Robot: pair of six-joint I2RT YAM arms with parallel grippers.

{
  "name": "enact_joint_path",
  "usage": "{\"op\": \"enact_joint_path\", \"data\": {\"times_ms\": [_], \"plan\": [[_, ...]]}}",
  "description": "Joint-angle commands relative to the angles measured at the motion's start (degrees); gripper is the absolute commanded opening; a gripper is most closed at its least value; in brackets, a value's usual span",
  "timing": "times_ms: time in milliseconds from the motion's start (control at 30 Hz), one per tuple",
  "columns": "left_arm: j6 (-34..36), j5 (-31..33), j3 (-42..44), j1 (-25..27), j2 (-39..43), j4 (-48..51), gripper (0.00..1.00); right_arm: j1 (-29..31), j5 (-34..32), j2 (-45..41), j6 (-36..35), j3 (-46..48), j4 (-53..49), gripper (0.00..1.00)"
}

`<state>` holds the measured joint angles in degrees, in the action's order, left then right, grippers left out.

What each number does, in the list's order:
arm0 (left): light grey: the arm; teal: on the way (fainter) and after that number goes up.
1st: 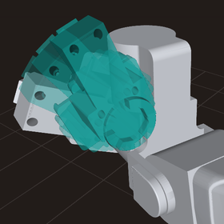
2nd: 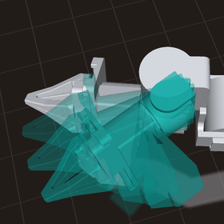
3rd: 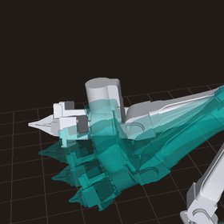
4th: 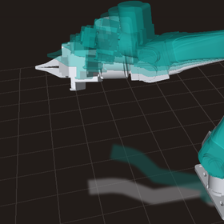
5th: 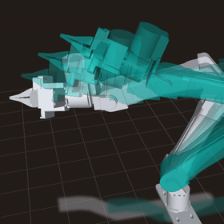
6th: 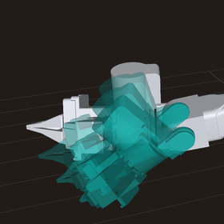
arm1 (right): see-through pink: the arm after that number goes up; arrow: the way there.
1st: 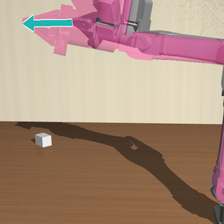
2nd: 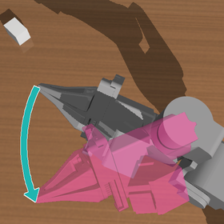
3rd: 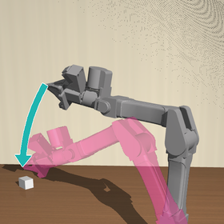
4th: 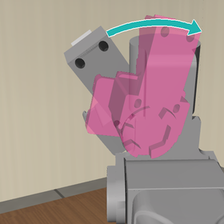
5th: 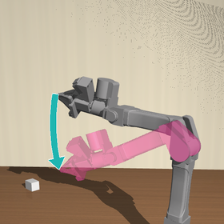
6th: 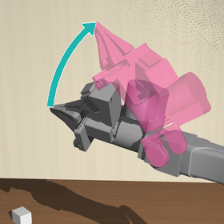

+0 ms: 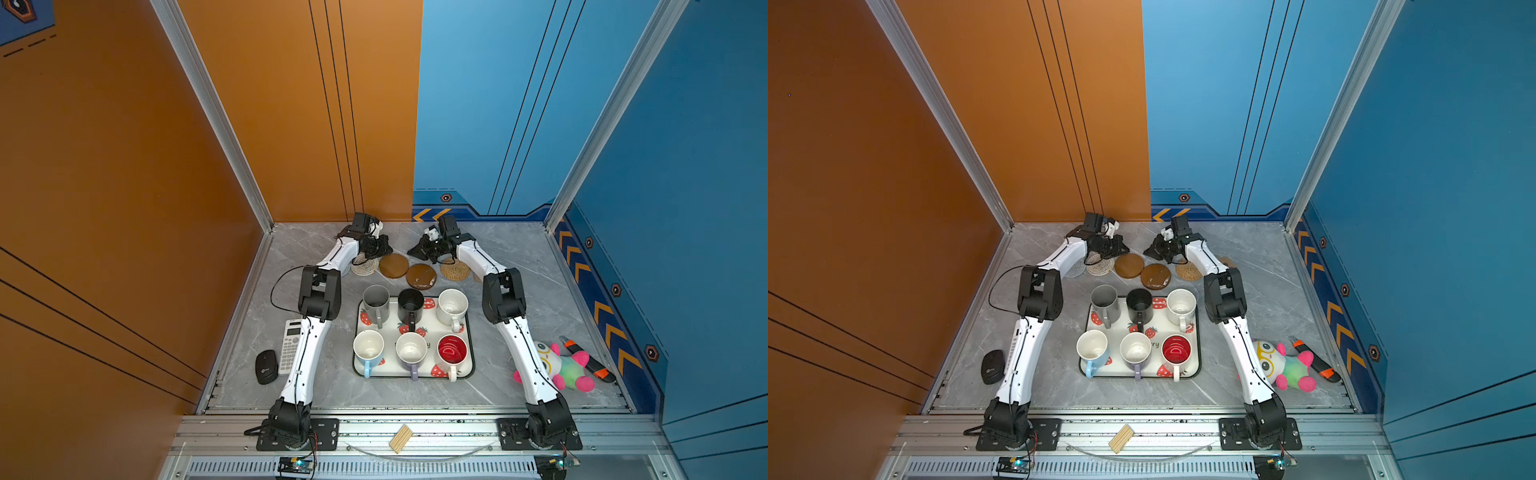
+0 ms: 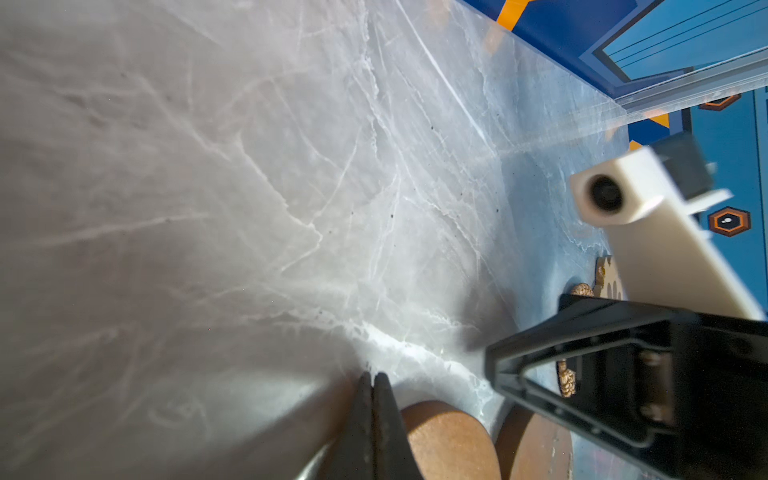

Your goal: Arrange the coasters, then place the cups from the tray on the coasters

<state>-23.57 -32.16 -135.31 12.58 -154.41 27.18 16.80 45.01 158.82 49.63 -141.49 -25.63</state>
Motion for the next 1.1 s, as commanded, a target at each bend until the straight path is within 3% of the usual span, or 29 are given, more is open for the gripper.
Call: {"op": "enact_joint_path", "data": {"times_ms": [0,200,300,433,567,733,1067], "plan": [[0.41,1.92,-0.90,0.60,4.29,1.93,0.00,-1.06,0.35,-7.36,-2.19,1.42,-1.05,0.02],[0.19,3.13,-1.42,1.21,9.65,1.97,0.00,-2.27,-0.14,-16.29,-5.51,9.52,-1.45,0.02],[0.45,3.16,-0.32,1.90,13.45,2.86,0.00,-2.85,-2.42,-21.81,-10.71,14.61,-5.83,0.02],[2.20,2.08,0.18,3.17,17.04,8.58,0.00,-3.14,-8.62,-27.34,-19.91,18.81,-16.57,0.02],[7.60,3.82,4.02,5.95,20.91,16.25,0.00,-3.25,-11.35,-31.61,-24.04,25.61,-20.38,0.00],[14.32,10.22,9.10,10.09,24.45,24.32,0.00,-3.15,-14.91,-35.62,-26.88,33.31,-21.92,0.00],[15.24,14.93,17.91,11.81,27.15,27.32,0.00,-2.26,-17.77,-39.68,-27.67,45.16,-19.67,0.00]]}}
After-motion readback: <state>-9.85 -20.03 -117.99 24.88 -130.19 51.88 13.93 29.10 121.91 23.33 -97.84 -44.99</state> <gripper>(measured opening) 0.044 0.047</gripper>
